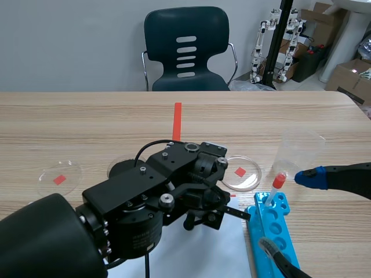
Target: Pick up the right mineral with the left hand
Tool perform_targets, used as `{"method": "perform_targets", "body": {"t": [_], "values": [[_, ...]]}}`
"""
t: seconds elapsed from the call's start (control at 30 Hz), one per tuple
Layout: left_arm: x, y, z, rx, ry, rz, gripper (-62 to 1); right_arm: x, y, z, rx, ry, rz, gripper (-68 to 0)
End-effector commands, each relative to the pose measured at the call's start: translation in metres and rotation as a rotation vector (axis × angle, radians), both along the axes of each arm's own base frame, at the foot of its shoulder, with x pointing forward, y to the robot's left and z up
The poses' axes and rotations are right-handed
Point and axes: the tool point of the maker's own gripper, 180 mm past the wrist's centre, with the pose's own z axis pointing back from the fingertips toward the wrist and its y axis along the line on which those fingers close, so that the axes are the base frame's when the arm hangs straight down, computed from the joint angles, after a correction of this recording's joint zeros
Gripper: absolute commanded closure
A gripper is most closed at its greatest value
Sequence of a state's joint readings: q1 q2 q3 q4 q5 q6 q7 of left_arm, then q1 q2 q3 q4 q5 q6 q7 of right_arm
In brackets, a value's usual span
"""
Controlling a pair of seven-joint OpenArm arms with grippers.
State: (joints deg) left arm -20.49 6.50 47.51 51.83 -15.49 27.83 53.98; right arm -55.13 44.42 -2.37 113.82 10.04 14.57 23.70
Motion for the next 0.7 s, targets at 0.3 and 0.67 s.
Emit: {"method": "perform_targets", "body": {"t": [0.3,0.67], "values": [[0.001,-0.012,0.009,-0.023,0.001,-0.011,-14.4,0.001,0.002,0.004,0.019,-0.009,-0.001,-52.9],[0.005,-0.014,0.019,-0.061,-0.017,-0.006,-10.0,0.001,0.002,0.004,0.019,-0.008,-0.001,-52.9]]}}
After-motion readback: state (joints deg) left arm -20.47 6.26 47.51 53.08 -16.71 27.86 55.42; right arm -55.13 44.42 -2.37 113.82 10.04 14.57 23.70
